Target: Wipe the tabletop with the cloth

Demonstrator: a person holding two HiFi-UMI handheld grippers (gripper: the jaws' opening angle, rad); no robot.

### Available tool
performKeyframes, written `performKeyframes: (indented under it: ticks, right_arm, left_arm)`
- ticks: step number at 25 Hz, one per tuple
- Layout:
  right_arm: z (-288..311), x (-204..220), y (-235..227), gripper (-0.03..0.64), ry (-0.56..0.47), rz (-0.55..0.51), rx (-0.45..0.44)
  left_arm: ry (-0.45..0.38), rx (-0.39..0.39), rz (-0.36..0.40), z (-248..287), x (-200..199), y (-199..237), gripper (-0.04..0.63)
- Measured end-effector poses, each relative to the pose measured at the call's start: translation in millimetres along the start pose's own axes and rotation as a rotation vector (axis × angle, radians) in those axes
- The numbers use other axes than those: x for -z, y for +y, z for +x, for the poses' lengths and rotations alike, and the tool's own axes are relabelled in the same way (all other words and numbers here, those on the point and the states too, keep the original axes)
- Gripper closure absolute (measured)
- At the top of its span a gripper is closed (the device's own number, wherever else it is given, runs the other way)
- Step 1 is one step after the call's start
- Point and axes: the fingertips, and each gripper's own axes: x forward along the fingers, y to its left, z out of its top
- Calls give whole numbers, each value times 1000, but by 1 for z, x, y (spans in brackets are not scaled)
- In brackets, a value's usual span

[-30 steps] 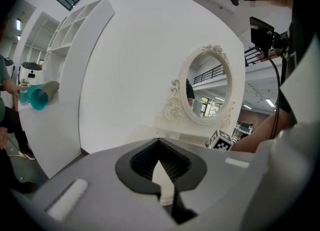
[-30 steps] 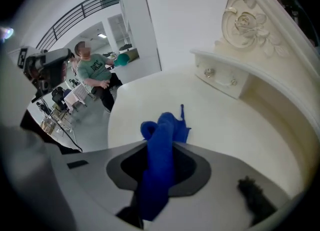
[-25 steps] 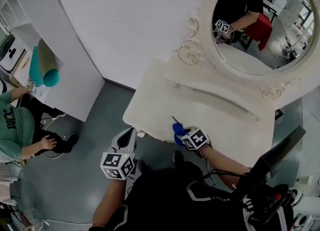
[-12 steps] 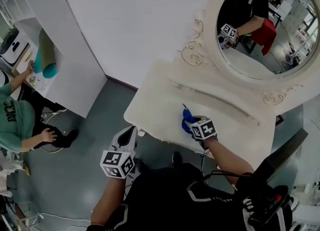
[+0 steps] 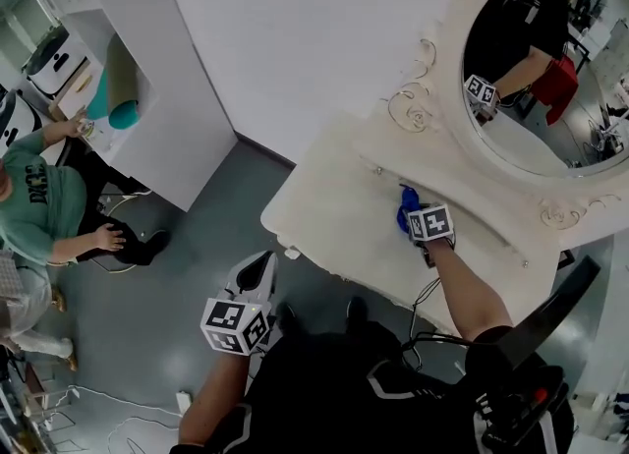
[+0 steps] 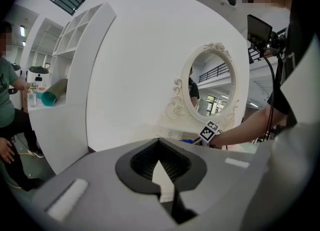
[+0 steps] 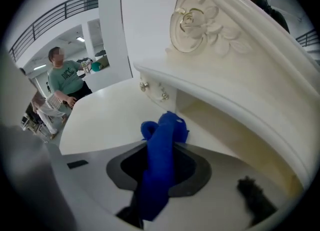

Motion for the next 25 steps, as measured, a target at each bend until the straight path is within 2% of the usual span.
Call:
performKeyframes:
  ticks: [6, 10, 18, 22, 25]
  right_arm:
    - [-12, 28, 40, 512, 76, -45, -95]
    - [-30, 53, 81, 512, 87, -78, -149]
    - [-65, 105, 157, 512, 116, -154, -328]
    - [-71, 114, 168, 512, 131, -132, -398]
    - [-66, 93, 139, 512, 76, -62, -352]
  left_arm:
    - [4, 27, 5, 4, 3, -1, 588]
    - [6, 66, 12, 15, 0, -10, 588]
    - [15, 130, 37, 42, -2, -37, 588]
    - [24, 154, 38, 51, -2, -51, 588]
    - [21, 153, 38, 55, -2, -60, 588]
